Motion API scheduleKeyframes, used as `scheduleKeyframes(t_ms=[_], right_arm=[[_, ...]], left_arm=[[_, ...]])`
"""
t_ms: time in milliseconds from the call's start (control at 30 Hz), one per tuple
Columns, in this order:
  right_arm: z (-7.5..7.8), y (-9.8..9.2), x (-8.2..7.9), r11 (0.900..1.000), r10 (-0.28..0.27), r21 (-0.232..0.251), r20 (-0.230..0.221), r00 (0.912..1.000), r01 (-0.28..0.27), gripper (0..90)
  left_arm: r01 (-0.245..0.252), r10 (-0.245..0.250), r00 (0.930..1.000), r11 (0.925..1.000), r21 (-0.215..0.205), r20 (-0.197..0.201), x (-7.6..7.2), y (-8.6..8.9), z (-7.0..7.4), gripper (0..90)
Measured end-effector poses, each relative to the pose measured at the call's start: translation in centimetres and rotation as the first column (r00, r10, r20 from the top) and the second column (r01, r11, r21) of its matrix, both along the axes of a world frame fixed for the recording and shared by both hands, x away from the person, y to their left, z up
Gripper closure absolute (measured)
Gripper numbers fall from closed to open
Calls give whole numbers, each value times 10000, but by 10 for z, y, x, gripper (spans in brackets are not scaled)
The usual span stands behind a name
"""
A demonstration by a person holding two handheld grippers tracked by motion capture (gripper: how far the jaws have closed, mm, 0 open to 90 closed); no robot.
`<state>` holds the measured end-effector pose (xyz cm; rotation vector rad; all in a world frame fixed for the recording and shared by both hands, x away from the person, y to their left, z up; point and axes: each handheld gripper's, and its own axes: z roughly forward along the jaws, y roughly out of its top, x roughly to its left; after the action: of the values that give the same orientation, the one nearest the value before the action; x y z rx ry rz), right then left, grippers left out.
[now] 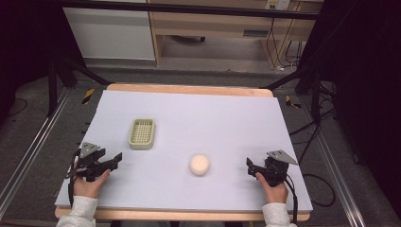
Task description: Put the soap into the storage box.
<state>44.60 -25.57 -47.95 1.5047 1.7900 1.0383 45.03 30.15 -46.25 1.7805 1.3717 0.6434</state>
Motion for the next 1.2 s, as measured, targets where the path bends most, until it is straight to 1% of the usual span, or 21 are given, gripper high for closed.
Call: scheduleKeyframes(t_ms=[33, 67, 133, 167, 200, 267, 433, 633, 700, 867, 1000, 1033, 1200], right_arm=[[0, 0, 0, 10000, 0, 0, 0, 10000, 0, 51], [0, -1, -1, 10000, 16, 58, 6, 10000, -16, 50], [-1, -1, -1, 10000, 44, 58, 18, 10000, -44, 49], [-1, -2, -1, 9999, 38, 141, -21, 10000, -38, 47], [-1, -2, -1, 9999, 38, 141, -21, 10000, -38, 47], [-1, -3, -1, 9999, 48, 125, 9, 10000, -48, 45], [-1, -3, -2, 10000, 1, 88, 94, 10000, -2, 43], [-1, -2, -1, 10000, -28, -20, 54, 10000, 28, 43], [-1, -2, -1, 10000, -40, -33, 49, 10000, 41, 43], [-1, -1, -1, 10000, 17, -46, 48, 10000, -17, 43], [-2, -1, -1, 10000, 45, -51, -27, 10000, -45, 43], [-2, 0, -1, 10000, 70, -35, -51, 10000, -70, 43], [-2, 1, -1, 9999, 101, -61, -46, 9999, -101, 43]], left_arm=[[0, 0, 10000, 10000, 0, 0, 0, 0, 0, 293], [54, -53, 9999, 10000, -44, 102, -1, -3, 2, 298], [92, -92, 9999, 10000, 1, 118, -2, -5, 3, 299], [144, -144, 9998, 9999, 15, 145, -2, -7, 3, 306], [186, -186, 9997, 9998, -28, 166, -2, -9, 4, 306], [321, -321, 9992, 9995, 20, 235, -4, -15, 5, 308], [479, -479, 9984, 9988, 19, 297, -5, -19, 7, 308], [798, -798, 9961, 9968, 14, 384, -7, -27, 12, 307], [829, -830, 9956, 9966, 23, 439, -8, -29, 12, 307], [1155, -1161, 9922, 9932, 148, 459, -10, -39, 15, 306], [1263, -1269, 9911, 9918, 180, 399, -10, -45, 16, 306], [1373, -1381, 9898, 9902, 257, 342, -10, -48, 16, 306], [1491, -1498, 9883, 9885, 263, 296, -10, -55, 15, 304]])
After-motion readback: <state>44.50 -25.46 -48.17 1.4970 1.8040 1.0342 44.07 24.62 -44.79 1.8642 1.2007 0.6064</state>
